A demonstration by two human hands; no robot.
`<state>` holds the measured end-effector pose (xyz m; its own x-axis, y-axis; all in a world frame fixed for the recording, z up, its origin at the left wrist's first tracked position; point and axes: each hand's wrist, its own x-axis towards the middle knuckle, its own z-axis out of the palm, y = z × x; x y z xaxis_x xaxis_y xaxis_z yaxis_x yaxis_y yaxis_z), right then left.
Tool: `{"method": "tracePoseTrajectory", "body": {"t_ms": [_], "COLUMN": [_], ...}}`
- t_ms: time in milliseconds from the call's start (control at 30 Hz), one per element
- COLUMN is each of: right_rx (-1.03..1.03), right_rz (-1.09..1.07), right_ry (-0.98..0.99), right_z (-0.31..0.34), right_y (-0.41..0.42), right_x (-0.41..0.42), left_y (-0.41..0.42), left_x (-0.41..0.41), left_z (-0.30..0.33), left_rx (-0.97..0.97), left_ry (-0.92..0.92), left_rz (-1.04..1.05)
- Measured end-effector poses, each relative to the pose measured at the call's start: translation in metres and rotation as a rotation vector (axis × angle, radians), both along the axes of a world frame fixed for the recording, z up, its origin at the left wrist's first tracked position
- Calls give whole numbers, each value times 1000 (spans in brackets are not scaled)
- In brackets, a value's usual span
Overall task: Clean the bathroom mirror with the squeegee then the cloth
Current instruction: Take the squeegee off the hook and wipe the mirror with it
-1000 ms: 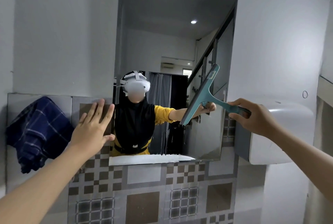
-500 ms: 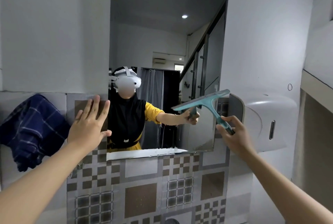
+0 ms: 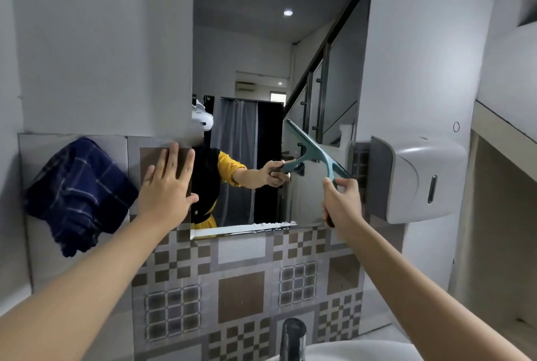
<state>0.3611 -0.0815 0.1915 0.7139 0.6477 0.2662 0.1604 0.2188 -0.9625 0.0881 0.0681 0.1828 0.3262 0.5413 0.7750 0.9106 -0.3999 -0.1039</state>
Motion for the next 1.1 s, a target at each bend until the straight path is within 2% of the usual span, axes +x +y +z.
{"method": "tracePoseTrajectory", "body": {"t_ms": [200, 367, 500, 633, 767, 900, 1100], "right_rx": [84, 133, 148, 122, 147, 166, 137], "right_rz": [144, 186, 245, 190, 152, 128, 4], "right_ry": [315, 379, 338, 130, 4, -198, -629], "right_z": [12, 13, 6, -10, -22, -40, -57], "right_y": [13, 27, 35, 47, 48, 39, 35], "right_x": [-65, -120, -164, -194, -201, -180, -115], "left_y": [-3, -3, -3, -3, 0, 6, 10], "left_x": [-8, -15, -16, -14, -16, -18, -15], "left_z": [-17, -27, -34, -38, -44, -52, -62], "left_rx": [-9, 13, 12, 12, 27, 55, 47], "left_ry": [-2, 30, 14, -28, -29, -22, -32], "left_rz": [-68, -89, -91, -116, -128, -132, -112]}}
